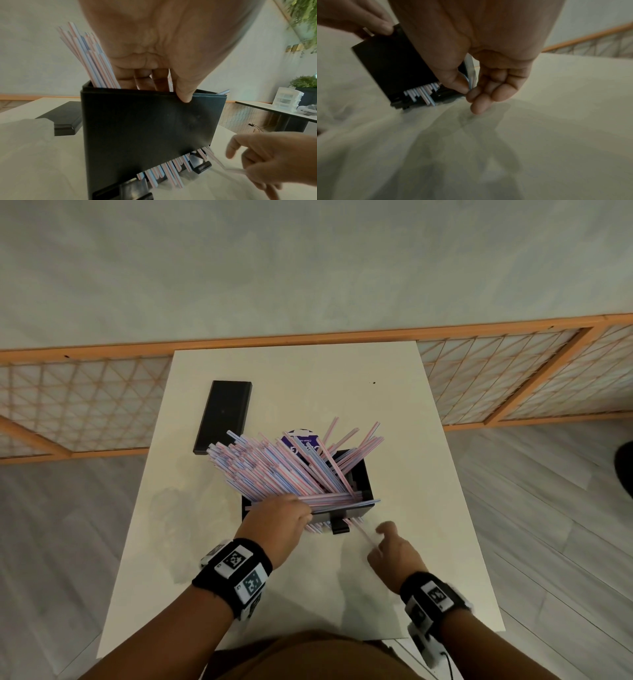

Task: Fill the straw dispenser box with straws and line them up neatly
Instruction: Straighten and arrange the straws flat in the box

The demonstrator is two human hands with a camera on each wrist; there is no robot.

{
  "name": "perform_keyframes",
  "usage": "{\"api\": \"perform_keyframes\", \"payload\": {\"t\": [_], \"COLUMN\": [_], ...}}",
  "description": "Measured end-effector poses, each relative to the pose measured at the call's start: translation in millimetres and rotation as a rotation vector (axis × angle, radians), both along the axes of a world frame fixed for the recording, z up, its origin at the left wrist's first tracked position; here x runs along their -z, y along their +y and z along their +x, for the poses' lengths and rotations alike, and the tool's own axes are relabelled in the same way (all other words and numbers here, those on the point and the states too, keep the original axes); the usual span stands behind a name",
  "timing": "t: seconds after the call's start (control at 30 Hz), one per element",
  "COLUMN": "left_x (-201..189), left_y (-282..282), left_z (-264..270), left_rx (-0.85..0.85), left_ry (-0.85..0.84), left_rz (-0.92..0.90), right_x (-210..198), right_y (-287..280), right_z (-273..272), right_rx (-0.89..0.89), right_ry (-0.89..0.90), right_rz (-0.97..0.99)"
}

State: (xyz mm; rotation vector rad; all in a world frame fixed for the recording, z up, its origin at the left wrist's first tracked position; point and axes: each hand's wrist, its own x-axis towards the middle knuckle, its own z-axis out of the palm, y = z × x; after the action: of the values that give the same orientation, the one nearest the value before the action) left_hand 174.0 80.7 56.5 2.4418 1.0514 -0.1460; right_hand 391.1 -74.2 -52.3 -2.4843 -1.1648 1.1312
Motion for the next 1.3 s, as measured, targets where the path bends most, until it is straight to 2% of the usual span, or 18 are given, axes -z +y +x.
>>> {"api": "perform_keyframes", "payload": {"t": [0.1,0.23,0.4,0.57,0.97,1.13,1.3], "left_x": [-0.6,-3.5,-7.0,-5.1,3.0,2.4,2.9], "left_y": [-2.4,-4.3,-8.9,-5.0,-12.1,-12.0,-12.0], "left_z": [0.3,-0.7,1.4,2.3,6.6,6.8,6.7], "left_rx": [-0.010,-0.022,-0.034,-0.081,-0.101,-0.099,-0.100], "left_ry": [-0.003,-0.023,-0.005,0.034,0.040,0.044,0.051], "left_rz": [-0.005,-0.032,-0.003,0.008,0.012,0.012,0.019], "right_x": [-0.5,2.7,1.6,-0.5,4.3,9.6,12.0], "right_y": [23.5,54.5,75.0,70.3,35.8,33.7,14.4], "right_z": [-1.8,-5.5,-8.1,-8.4,-10.4,-6.5,2.5], "right_rx": [0.089,0.144,-0.031,-0.153,-0.200,-0.252,-0.265], "right_ry": [0.171,0.251,-0.047,-0.214,-0.239,-0.259,-0.239], "right_rz": [0.023,0.029,-0.018,-0.032,0.020,-0.128,-0.168]}}
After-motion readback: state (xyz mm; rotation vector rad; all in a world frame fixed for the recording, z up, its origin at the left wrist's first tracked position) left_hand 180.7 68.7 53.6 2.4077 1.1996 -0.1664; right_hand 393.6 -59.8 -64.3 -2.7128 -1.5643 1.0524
